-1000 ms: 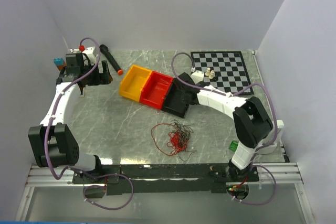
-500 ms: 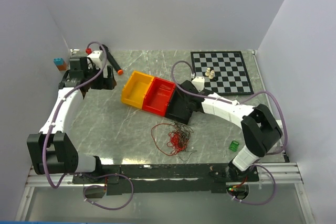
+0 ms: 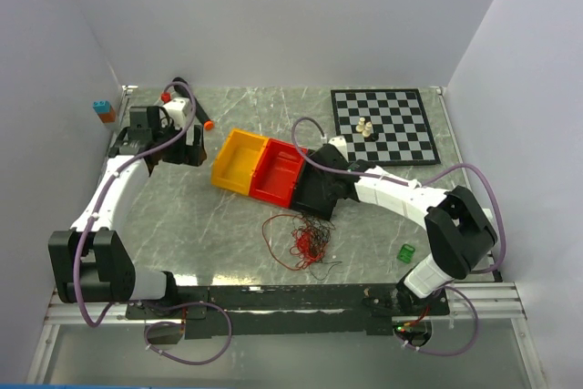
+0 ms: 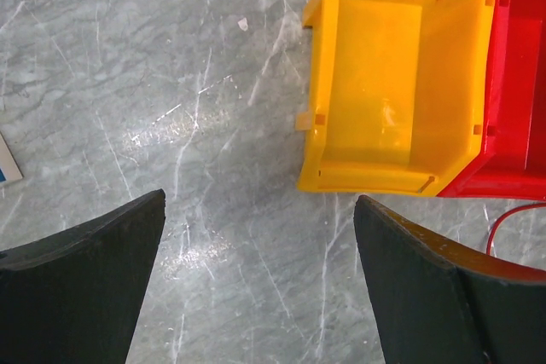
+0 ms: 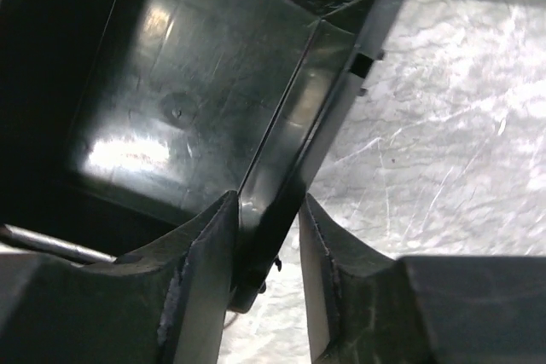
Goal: Untangle the cables
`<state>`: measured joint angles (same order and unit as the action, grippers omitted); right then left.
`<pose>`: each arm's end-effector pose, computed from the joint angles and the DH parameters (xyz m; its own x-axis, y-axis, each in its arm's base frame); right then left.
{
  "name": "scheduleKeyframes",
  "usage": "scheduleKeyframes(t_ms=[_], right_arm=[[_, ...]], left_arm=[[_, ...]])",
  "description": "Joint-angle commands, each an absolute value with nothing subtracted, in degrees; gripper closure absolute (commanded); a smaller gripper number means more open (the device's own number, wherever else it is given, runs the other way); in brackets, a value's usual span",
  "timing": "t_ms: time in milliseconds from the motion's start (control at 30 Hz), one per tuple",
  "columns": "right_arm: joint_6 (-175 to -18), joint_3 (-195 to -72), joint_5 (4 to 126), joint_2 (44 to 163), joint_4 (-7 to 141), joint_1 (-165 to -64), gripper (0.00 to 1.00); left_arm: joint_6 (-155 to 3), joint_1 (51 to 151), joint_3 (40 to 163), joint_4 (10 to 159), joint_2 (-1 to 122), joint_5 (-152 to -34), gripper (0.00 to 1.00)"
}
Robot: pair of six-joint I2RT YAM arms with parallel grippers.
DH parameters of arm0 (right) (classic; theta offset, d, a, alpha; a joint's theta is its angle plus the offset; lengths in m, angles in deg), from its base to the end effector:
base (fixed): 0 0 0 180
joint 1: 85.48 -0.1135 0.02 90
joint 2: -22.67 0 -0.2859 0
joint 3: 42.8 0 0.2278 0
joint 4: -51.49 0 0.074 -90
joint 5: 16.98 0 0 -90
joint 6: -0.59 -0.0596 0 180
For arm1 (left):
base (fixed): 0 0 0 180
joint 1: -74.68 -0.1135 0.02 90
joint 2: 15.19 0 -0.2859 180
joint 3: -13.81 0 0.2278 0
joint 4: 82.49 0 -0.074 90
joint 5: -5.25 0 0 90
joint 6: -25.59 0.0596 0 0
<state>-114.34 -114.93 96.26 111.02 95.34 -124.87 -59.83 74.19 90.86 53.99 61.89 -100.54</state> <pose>0.2427 0.1689 0.2241 -0.7890 -0.1467 -0.5966 -0.1085 0.9891 -0.0998 0.2792 -0.0138 0.3015 -0.6717 0.0711 -0.7374 0.2434 0.9613 -0.1290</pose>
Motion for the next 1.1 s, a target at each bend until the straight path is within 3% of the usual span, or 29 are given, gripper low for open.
scheduleKeyframes(t_ms=[0,133,233,300,333,367,400,667,800,1000,1067], right_arm=[[-104.98,-114.94,92.45,110.82,94.28,-125.29,0.57],[-101.72,-114.06,90.87,110.12,92.08,-125.29,0.55],[-98.91,-113.79,88.84,110.03,90.5,-125.29,0.61],[-97.15,-113.71,86.92,110.03,89.53,-125.29,0.69],[-96.97,-113.62,86.12,109.94,89.27,-125.29,0.79],[-96.97,-113.62,86.03,110.12,89.26,-125.29,0.96],[-97.31,-113.53,86.03,110.12,89.26,-125.29,1.0],[-100.3,-112.74,87.34,110.47,91.19,-125.47,0.93],[-109.95,-114.67,95.59,112.31,96.02,-125.29,0.91],[-119.64,-116.78,102.03,112.49,100.25,-124.94,1.0],[-118.24,-116.43,100.8,112.05,98.15,-125.03,0.98]], left_arm=[[-57.9,74.33,90.26,54.29,60.48,-101.71,0.03],[-57.46,76.0,89.47,54.81,60.57,-101.27,0.03],[-57.29,75.91,89.11,55.25,61.1,-100.92,0.03],[-57.29,76.0,89.2,55.17,61.45,-100.66,0.04],[-57.29,76.09,89.37,55.17,61.63,-100.66,0.03],[-57.2,76.09,89.46,54.99,61.89,-100.66,0.03],[-57.2,76.09,89.46,54.9,61.8,-100.74,0.03],[-57.46,76.09,88.59,55.6,61.89,-100.92,0.04],[-57.38,76.7,88.85,54.73,62.07,-100.75,0.03],[-53.96,77.14,87.19,50.78,59.17,-98.99,0.03],[-53.07,77.14,86.04,51.03,58.03,-97.85,0.03]])
